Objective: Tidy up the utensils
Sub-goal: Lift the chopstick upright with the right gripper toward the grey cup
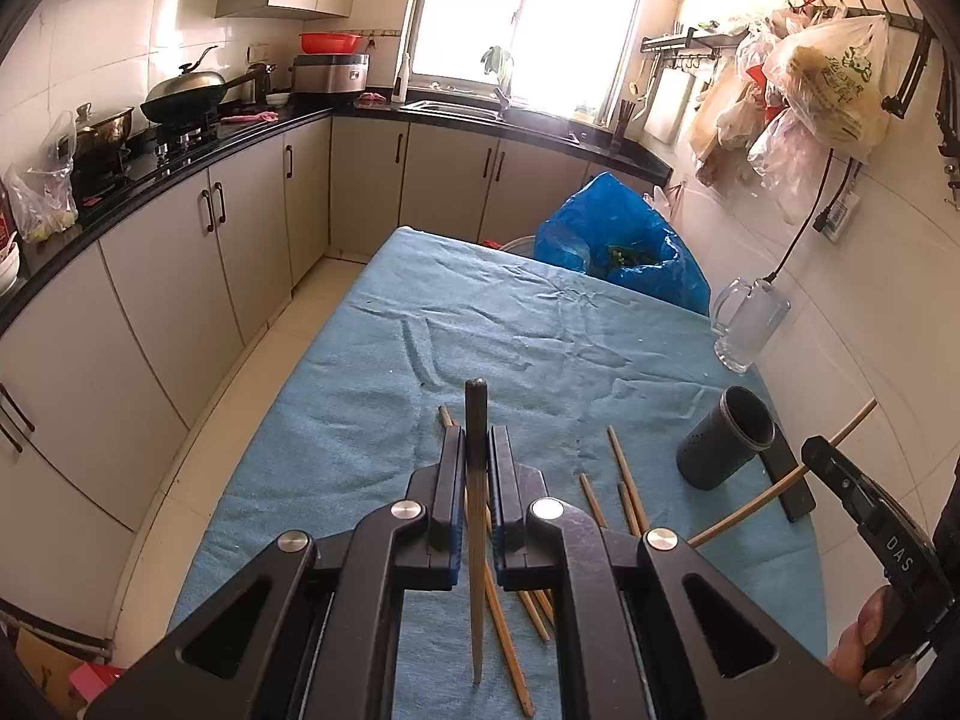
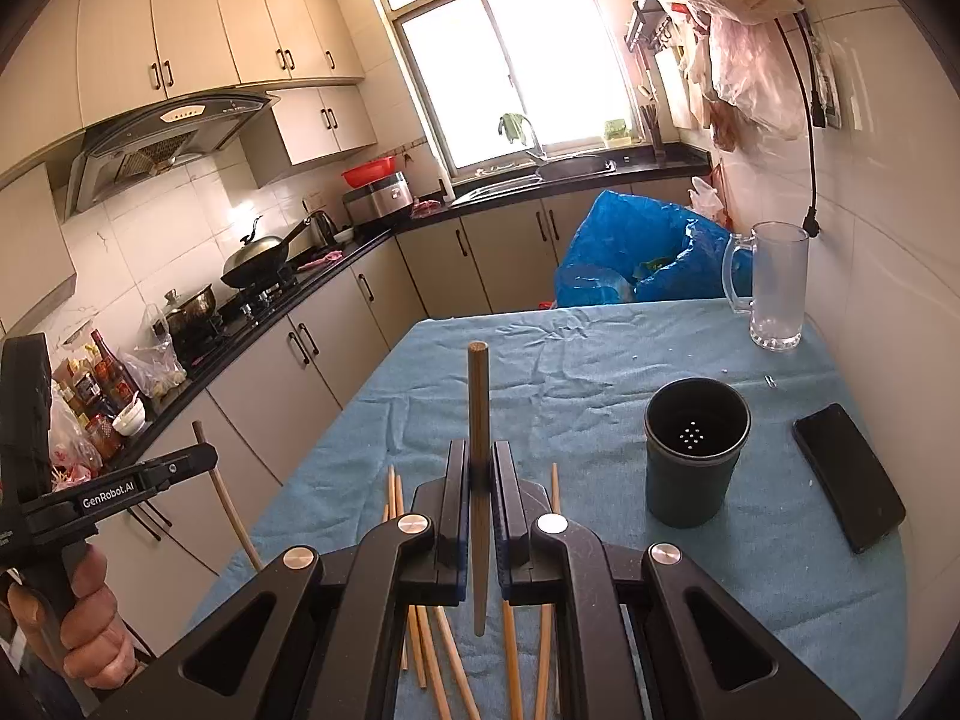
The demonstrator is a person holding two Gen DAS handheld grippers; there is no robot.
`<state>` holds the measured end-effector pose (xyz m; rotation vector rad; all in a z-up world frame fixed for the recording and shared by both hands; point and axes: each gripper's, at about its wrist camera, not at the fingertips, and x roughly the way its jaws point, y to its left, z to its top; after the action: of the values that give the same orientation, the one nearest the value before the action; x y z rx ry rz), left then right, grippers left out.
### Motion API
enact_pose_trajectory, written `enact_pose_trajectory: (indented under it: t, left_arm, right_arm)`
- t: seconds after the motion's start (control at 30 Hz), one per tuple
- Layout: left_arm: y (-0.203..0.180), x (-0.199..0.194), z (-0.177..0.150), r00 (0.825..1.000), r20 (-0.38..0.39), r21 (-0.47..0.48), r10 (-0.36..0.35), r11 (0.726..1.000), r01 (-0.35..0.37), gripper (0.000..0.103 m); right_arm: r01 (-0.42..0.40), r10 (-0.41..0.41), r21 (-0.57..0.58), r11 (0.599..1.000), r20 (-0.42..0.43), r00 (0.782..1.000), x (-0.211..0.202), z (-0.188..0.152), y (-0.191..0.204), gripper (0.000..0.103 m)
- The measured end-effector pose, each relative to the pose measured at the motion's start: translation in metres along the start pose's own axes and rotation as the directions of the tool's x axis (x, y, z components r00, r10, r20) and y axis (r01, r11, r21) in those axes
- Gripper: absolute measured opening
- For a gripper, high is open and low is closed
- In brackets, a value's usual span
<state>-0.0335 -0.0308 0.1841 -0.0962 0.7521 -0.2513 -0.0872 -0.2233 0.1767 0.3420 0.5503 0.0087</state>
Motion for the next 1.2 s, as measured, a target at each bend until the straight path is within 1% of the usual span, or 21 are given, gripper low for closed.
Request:
enact_pose_trajectory:
  t: [0.73, 0.97, 1.1, 1.2]
  left_arm:
    - [-0.007, -0.008, 0.01, 1.0, 0.02, 0.014, 0.006, 1.0, -0.006, 0.007]
    - [-0.013, -0.009, 0.016, 1.0, 0.027, 0.023, 0.011, 1.0, -0.011, 0.007]
    - [-0.023, -0.011, 0.021, 0.999, 0.032, 0.04, 0.009, 0.999, -0.01, 0.007]
    - [-0.031, -0.012, 0.029, 1.0, 0.03, 0.044, -0.006, 0.999, 0.004, 0.007]
  right_arm:
    - [0.0, 0.0, 0.006, 1.0, 0.014, 1.0, -0.005, -0.002, -0.002, 0.008]
    - [-0.003, 0.003, 0.014, 1.0, 0.03, 1.0, -0.014, 0.005, -0.006, 0.008]
    - [-0.001, 0.0, 0.022, 1.0, 0.044, 0.999, -0.018, 0.01, -0.012, 0.008]
    - [0.003, -0.005, 0.027, 1.0, 0.056, 0.998, -0.023, 0.016, -0.017, 0.008]
